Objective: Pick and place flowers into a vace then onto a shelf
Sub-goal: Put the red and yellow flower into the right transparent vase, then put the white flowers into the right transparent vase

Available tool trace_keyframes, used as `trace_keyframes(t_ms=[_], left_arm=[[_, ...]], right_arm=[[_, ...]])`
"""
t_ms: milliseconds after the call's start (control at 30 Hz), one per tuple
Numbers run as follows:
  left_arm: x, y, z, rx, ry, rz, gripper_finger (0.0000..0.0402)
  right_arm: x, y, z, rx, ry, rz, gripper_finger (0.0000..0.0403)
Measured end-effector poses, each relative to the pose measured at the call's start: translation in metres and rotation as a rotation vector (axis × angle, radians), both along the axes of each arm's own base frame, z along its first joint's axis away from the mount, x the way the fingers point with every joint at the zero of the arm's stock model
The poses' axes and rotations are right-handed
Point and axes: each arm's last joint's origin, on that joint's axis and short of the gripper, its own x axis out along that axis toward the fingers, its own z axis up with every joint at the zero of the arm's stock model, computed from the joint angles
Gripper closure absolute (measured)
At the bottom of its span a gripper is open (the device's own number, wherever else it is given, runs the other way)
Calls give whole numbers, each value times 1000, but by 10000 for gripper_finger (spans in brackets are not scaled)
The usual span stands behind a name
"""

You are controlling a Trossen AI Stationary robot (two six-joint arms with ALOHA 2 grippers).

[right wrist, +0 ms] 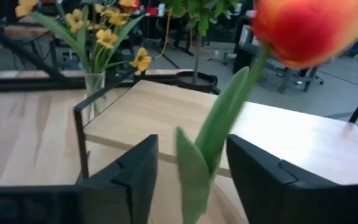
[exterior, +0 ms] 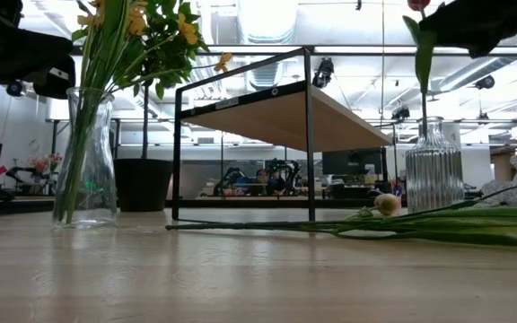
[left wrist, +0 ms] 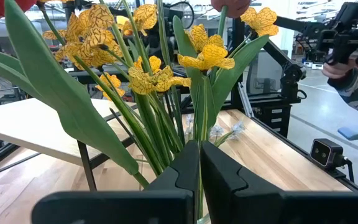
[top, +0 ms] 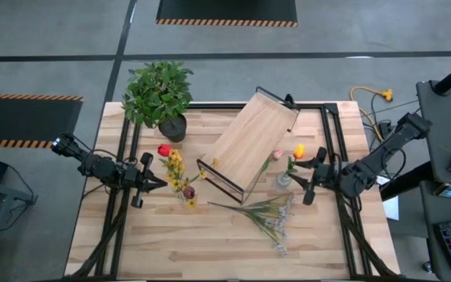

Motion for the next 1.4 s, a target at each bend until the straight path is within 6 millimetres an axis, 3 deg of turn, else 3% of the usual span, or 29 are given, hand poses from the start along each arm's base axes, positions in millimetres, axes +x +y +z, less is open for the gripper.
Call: trace_keyframes(t_ms=[167,333,700,900,1067,1400], left_arm=[[0,0,0,0,0,0,401],[0,0,0,0,0,0,402],[0,0,0,0,0,0,402],[0,0,0,0,0,0,401],[0,0,0,0,0,0,401],[0,0,0,0,0,0,402]], right_arm=[[-6,6,17,72,59,93,185],[-9,17,32,244,70,238,179],[2,44,22,282,145,271,179],[14,58,27,257,166,270,179],[28,75,26,92,235,309,179],[72,127,7,-554,486,542,179]])
